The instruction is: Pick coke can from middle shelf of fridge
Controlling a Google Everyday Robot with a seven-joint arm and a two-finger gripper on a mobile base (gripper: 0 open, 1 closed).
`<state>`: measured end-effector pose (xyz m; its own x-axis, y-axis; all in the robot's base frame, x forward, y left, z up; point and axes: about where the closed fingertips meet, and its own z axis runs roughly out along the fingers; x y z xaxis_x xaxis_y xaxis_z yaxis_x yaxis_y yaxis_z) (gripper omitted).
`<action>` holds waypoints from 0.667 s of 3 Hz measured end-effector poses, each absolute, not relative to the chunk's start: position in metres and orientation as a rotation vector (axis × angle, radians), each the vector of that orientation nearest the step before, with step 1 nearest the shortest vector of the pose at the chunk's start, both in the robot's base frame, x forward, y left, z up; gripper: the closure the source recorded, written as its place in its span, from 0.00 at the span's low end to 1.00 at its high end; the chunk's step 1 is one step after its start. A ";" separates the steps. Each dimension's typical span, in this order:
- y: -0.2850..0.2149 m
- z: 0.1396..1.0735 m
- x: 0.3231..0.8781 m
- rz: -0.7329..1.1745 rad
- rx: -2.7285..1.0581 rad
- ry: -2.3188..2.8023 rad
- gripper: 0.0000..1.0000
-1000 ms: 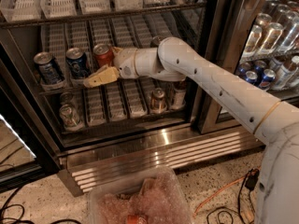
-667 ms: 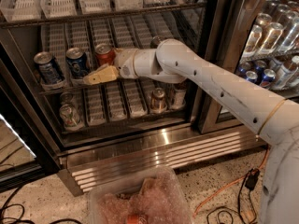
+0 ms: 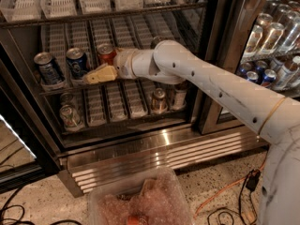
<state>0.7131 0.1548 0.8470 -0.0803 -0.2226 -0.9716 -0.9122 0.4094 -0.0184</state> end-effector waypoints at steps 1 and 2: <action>0.158 0.845 0.714 0.782 -1.053 1.575 0.19; 0.158 0.845 0.714 0.782 -1.054 1.574 0.42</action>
Offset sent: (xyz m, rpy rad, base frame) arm 0.0026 0.0011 -0.0025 -0.0352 -0.0169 0.0104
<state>0.7136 0.1583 0.8452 -0.0745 -0.2383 -0.9683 -0.9154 0.4016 -0.0284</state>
